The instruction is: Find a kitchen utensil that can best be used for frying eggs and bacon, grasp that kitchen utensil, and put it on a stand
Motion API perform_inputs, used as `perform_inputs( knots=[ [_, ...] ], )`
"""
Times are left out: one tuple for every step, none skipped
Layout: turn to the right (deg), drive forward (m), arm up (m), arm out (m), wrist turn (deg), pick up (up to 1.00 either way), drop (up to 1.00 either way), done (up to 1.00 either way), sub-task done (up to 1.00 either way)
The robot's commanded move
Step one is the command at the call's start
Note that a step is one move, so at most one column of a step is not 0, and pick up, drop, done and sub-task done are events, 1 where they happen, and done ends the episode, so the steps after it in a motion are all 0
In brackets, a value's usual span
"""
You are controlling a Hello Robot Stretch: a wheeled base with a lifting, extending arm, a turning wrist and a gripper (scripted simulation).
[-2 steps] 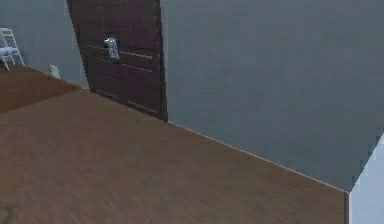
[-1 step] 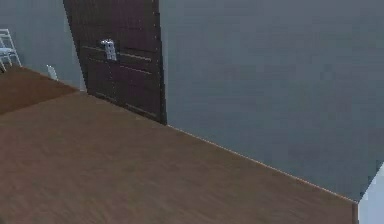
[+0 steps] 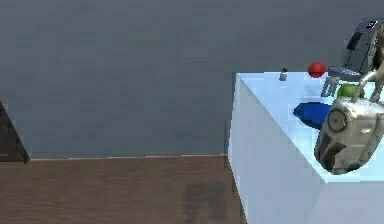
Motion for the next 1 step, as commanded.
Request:
perform_inputs(
  knots=[
    [0.0, 0.25, 0.00, 0.00, 0.0, 0.00, 0.00, 0.00, 0.00]
  ],
)
